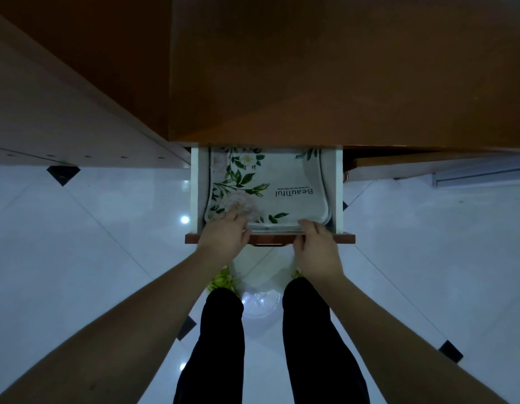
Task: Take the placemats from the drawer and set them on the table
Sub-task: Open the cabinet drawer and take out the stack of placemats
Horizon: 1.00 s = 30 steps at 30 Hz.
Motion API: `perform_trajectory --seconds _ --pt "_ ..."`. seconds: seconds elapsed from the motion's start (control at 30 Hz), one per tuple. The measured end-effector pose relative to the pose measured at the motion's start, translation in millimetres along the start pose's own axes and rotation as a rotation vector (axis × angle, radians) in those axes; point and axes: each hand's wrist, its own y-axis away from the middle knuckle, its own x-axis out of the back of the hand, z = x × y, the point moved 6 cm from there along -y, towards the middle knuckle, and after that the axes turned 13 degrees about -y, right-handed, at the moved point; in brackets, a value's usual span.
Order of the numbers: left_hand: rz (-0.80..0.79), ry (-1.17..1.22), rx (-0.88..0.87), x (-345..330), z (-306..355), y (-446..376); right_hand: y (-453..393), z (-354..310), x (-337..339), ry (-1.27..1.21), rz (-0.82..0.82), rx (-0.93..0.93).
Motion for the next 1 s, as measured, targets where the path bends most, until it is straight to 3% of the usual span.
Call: perform_trajectory --seconds 0.1,0.13,0.2,0.27,0.3,0.37,0.47,0.8,1.0 --pt "-0.041 0.046 -0.028 -8 3 -9 -15 6 19 -0.291 0.024 -0.343" --pt "-0.058 0.067 -0.032 -10 5 -13 -22 6 28 -0.368 0.1 -0.397" --pt "-0.1 0.1 -0.031 -15 8 -21 -37 1 31 -0.601 0.065 -0.502" --pt "-0.154 0.122 -0.025 -21 10 -27 -40 16 20 -0.755 -0.001 -0.822" --pt "-0.174 0.13 -0.023 -23 10 -28 -46 15 22 -0.891 0.04 -0.847" --pt "-0.193 0.146 -0.023 -24 10 -29 -49 8 28 -0.806 0.002 -0.923" --pt "-0.211 0.155 -0.033 -24 8 -30 -49 3 22 -0.914 -0.003 -1.075" --pt "-0.246 0.151 -0.027 -19 0 -34 -65 -5 10 -1.063 -0.016 -0.964" --pt "-0.168 0.185 0.021 -6 2 -34 -71 -12 17 -1.081 0.021 -0.917"
